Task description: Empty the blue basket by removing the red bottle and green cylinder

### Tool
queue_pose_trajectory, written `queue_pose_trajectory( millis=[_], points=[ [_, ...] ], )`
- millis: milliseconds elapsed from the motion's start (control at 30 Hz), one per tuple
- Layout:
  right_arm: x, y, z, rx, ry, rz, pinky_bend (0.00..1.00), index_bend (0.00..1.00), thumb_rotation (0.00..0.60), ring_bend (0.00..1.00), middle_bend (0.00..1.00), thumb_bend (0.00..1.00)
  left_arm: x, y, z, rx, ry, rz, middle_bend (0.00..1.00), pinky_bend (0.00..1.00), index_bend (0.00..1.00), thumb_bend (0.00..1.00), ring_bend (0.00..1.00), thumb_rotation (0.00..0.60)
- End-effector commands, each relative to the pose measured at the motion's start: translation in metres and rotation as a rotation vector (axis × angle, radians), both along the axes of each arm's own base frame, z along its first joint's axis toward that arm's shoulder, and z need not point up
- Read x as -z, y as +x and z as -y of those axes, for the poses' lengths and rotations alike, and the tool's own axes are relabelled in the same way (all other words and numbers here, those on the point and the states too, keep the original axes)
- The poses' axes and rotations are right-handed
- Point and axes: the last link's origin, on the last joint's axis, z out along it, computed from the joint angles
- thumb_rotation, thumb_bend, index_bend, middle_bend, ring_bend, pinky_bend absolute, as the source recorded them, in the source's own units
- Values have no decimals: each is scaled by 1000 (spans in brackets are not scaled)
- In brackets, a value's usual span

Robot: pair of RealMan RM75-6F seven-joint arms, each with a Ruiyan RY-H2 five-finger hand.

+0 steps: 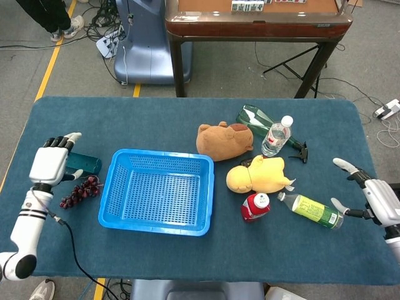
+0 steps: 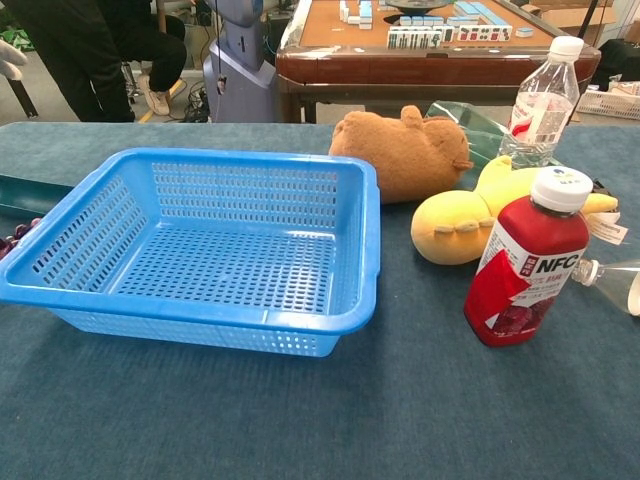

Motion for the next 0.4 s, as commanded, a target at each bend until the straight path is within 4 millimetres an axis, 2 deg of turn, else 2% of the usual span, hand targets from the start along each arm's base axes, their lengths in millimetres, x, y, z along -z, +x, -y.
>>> queue_pose_trajectory(
  millis=[33,233,400],
  points=[
    [-3,-4,-11,23,-53,-129,280,117,600,179,176,291,-17,-12,31,-27,47,65,167,166,159,214,173,600],
    [-1,-5,-29,36,-110,-309,280,117,600,179,177,291,-24,-31,74,-57,82,84,167,166,166,214,173,600],
    [6,-7,-47,49,-152,-332,280,117,600,179,177,291,-25,-42,107,-91,86,79,167,166,166,214,173,600]
  ],
)
